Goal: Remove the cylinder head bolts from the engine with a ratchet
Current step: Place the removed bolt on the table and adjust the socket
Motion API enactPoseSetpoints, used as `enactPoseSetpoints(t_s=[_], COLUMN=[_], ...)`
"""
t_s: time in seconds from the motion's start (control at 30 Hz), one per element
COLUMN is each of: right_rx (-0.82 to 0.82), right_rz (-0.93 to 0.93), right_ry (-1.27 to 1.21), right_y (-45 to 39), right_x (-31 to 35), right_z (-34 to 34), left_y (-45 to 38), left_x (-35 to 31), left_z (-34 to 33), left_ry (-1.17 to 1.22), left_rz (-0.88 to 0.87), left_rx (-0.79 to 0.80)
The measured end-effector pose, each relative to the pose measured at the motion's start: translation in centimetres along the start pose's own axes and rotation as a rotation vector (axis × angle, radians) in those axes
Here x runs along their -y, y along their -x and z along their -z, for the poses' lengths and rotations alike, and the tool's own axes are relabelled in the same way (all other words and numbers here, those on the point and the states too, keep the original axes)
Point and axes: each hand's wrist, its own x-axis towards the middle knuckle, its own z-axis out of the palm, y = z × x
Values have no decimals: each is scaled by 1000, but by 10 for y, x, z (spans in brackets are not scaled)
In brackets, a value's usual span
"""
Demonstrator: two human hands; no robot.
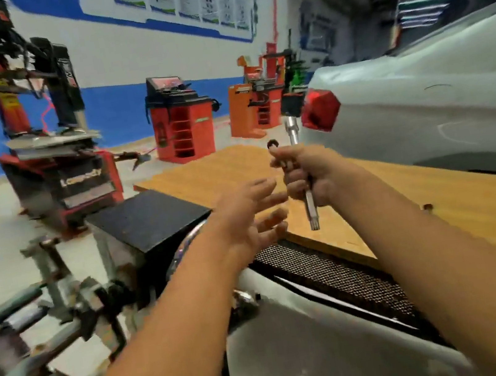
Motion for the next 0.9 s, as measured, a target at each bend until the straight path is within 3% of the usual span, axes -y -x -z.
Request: enactPoseSetpoints(t_s=[0.17, 0.3, 0.43, 0.63, 0.77, 0.9], right_rx=[-395, -545, -632, -683, -878, -880], right_rz=[-112, -243, -303, -269, -141, -96], right_ry=[-52, 135, 287, 404, 559, 370], right_y=[2, 7, -4, -21, -23, -16], right_x=[5, -12, -29, -48, -48, -29], right_z=[137, 212, 243, 247, 253, 262], left_y=[-11, -6, -5, -3, 2, 9], left_x=[87, 149, 176, 179, 178, 185], left_z=[-74, -91, -72, -38, -12, 11], left_ry=[194, 302, 231, 279, 225, 239], left_rz=[128, 261, 237, 156, 137, 163], left_rx=[136, 198, 208, 44, -72, -210])
